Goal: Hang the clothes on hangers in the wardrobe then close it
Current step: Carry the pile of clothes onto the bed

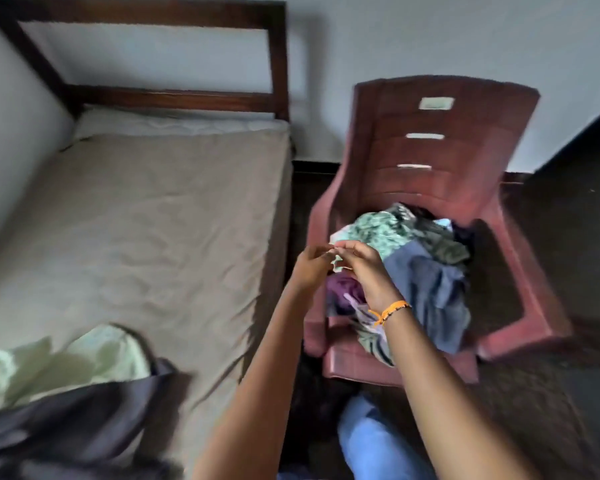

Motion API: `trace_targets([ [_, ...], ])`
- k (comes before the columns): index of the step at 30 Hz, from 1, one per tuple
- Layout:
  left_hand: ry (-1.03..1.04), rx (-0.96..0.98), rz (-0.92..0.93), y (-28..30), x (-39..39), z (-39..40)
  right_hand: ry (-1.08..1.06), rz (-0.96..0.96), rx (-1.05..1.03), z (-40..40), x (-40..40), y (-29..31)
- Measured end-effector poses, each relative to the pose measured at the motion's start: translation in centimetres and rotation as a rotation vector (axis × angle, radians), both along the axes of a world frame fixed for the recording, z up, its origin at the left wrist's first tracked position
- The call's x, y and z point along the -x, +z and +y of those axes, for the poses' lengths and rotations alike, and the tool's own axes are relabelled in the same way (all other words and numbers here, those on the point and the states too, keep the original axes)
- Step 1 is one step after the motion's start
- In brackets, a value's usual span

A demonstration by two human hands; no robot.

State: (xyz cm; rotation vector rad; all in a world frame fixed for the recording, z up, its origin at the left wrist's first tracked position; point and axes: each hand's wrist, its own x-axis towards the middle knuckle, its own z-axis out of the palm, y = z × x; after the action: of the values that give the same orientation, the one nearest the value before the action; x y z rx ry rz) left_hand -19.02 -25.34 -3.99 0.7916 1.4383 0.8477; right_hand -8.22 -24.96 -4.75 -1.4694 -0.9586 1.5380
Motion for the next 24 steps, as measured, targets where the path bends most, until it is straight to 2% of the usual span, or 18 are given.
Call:
trace_targets([
  [4, -0.109, 0.150, -0.062, -2.8, -10.0, 3.5, -0.179, -0.053, 0.077, 2.7, -11.7, -3.7],
  [8, 0.015, 0.398, 0.008, -9.4, -15.4, 5.0, -0.335, -0.244, 0.146, 4.8, -20.5, -9.1],
  [10, 0.151, 0.529, 0.075, -12.9, -16.6, 5.3, -0.320, -0.404, 0.151, 6.1, -23.9, -12.6],
  [12, 0.268, 0.774, 0.071, -14.4, -17.1, 5.1, -0.255, -0.602, 0.113, 7.7, -26.5, -15.7],
  [15, 0.286, 0.953, -0.144, -16.5, -18.1, 4.2, -0.128, -0.831, 0.011, 11.9, -28.1, -18.1],
  [17, 0.242, 1.001, -0.192, -19.5, -18.4, 3.5, -0.050, -0.899, -0.063, 15.4, -28.5, -19.5],
  [19, 0.317, 1.002, -0.265, -23.2, -18.6, 3.1, 0.063, -0.917, -0.071, 18.4, -28.9, -21.0],
  [21, 0.419, 0.914, -0.362, -24.8, -18.9, 3.8, 0.216, -0.925, 0.035, 20.4, -29.1, -22.2],
  [24, 0.408, 0.768, -0.423, -25.1, -18.2, 5.5, 0.354, -0.954, 0.159, 21.6, -28.7, -23.7],
])
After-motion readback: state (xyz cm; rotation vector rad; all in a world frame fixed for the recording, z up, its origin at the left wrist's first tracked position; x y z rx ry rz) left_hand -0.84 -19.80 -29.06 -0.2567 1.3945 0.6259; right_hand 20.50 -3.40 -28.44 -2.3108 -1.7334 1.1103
